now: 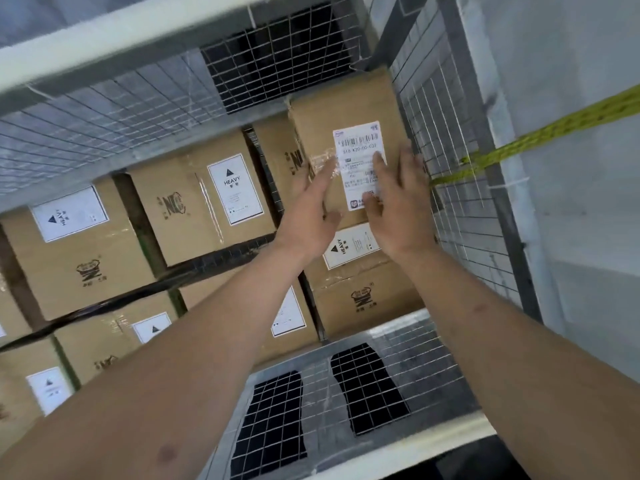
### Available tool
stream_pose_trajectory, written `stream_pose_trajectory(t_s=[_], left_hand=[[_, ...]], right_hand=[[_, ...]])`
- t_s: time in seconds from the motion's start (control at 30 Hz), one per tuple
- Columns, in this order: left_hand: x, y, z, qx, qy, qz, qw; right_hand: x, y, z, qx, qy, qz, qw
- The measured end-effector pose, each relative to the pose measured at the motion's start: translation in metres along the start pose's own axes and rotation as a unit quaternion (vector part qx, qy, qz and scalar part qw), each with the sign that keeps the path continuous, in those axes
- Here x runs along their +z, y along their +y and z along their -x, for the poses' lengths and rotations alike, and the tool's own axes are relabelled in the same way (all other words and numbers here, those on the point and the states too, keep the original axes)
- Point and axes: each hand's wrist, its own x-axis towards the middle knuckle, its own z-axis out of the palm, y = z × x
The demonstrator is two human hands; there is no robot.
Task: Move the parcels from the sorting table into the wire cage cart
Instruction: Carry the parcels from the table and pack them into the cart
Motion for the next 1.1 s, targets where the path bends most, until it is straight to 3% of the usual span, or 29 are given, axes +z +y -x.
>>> stream_pose_trajectory(t_s=[0.07,0.17,0.37,0.57,0.73,1.1], left_hand=[[0.000,0.004,0.004,0.032,0.021,-0.102,0.994],[-0.005,0.015,0.006,0.101,0.025,-0.291,0.951],[-0.021,0.028,-0.006,0.112,-0.059,-0.387,0.913],[-0.060,0.062,0.012,0.118,-0.108,-0.421,0.893],[-0.103,0.109,0.062,0.123,-0.101,-0.439,0.884],[-0.196,0.208,0.200,0.179,-0.059,-0.452,0.872]], right_hand=[[0.006,-0.004,0.003,-0.013,0.002,0.043,0.999],[0.009,-0.008,0.001,-0.015,0.001,0.061,0.998],[-0.004,-0.016,-0.006,0.009,-0.052,0.070,0.996],[-0.041,-0.055,0.016,0.023,-0.095,0.012,0.995],[-0.094,-0.095,0.057,0.000,-0.065,-0.030,0.997],[-0.235,-0.182,0.178,-0.032,0.000,0.033,0.999]])
